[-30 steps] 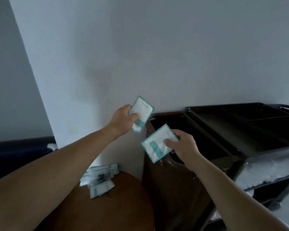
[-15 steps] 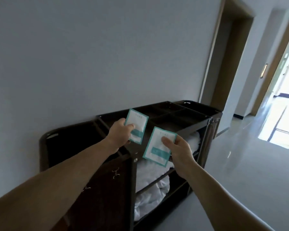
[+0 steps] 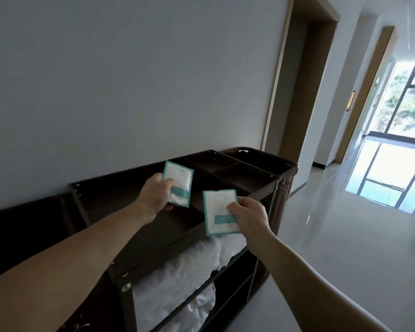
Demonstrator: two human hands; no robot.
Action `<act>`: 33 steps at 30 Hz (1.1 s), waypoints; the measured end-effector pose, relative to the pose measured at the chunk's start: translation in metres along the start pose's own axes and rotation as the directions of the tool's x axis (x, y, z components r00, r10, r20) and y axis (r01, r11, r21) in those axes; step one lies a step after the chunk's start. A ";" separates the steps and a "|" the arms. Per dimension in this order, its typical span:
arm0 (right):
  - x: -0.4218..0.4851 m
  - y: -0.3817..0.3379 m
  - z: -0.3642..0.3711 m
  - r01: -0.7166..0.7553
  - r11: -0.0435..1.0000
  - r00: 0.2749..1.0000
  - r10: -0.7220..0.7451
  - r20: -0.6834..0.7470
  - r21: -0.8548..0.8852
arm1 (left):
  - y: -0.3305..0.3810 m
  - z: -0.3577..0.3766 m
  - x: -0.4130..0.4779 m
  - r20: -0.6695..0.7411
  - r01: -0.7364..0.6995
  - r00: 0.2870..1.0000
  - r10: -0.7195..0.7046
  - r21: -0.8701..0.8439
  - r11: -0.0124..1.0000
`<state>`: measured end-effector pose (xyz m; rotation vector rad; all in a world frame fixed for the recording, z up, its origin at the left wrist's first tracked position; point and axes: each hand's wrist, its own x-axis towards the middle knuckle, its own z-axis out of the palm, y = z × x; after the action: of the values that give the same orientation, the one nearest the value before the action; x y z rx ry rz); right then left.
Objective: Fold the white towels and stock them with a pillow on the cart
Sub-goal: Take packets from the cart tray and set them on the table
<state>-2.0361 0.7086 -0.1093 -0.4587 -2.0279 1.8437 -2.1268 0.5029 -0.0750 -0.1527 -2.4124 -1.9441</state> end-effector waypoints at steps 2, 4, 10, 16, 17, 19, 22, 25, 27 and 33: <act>0.039 -0.003 0.007 0.006 0.999 0.998 -0.004 0.055 -0.033 | -0.001 0.008 0.037 -0.014 0.027 1.000 -0.027 -0.032 0.999; 0.079 -0.007 0.015 0.014 0.998 0.994 -0.007 0.113 -0.059 | -0.002 0.013 0.072 -0.038 0.049 0.998 -0.051 -0.038 0.998; 0.187 -0.009 0.048 0.024 0.996 0.988 -0.011 0.152 -0.083 | -0.009 0.005 0.149 -0.142 0.074 0.987 -0.074 -0.002 0.997; 0.285 -0.001 0.120 0.125 0.962 0.962 -0.058 0.266 -0.244 | -0.030 -0.026 0.198 -0.343 0.135 0.931 -0.123 0.010 0.991; 0.301 0.002 0.137 0.140 0.952 0.952 -0.054 0.303 -0.271 | -0.034 -0.029 0.204 -0.384 0.144 0.915 -0.127 0.017 0.989; 0.328 0.014 0.170 0.164 0.930 0.922 -0.026 0.386 -0.329 | -0.041 -0.032 0.213 -0.455 0.172 0.880 -0.138 0.035 0.984; 0.363 0.033 0.216 0.157 0.911 0.864 0.061 0.500 -0.381 | -0.047 -0.035 0.223 -0.547 0.225 0.820 -0.170 0.034 0.974; 0.396 0.051 0.257 0.150 0.890 0.809 0.140 0.570 -0.431 | -0.050 -0.037 0.228 -0.631 0.291 0.749 -0.201 0.041 0.956; 0.412 0.064 0.281 0.102 0.892 0.779 0.203 0.593 -0.440 | -0.056 -0.036 0.231 -0.675 0.319 0.707 -0.212 0.037 0.947; 0.421 0.099 0.326 0.125 0.870 0.645 0.294 0.706 -0.477 | -0.081 -0.032 0.232 -0.694 0.394 0.662 -0.283 0.002 0.919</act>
<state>-2.5610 0.6293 -0.2146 0.1897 -3.1373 1.7060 -2.3671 0.4667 -0.1250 0.9311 -2.1245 -1.4949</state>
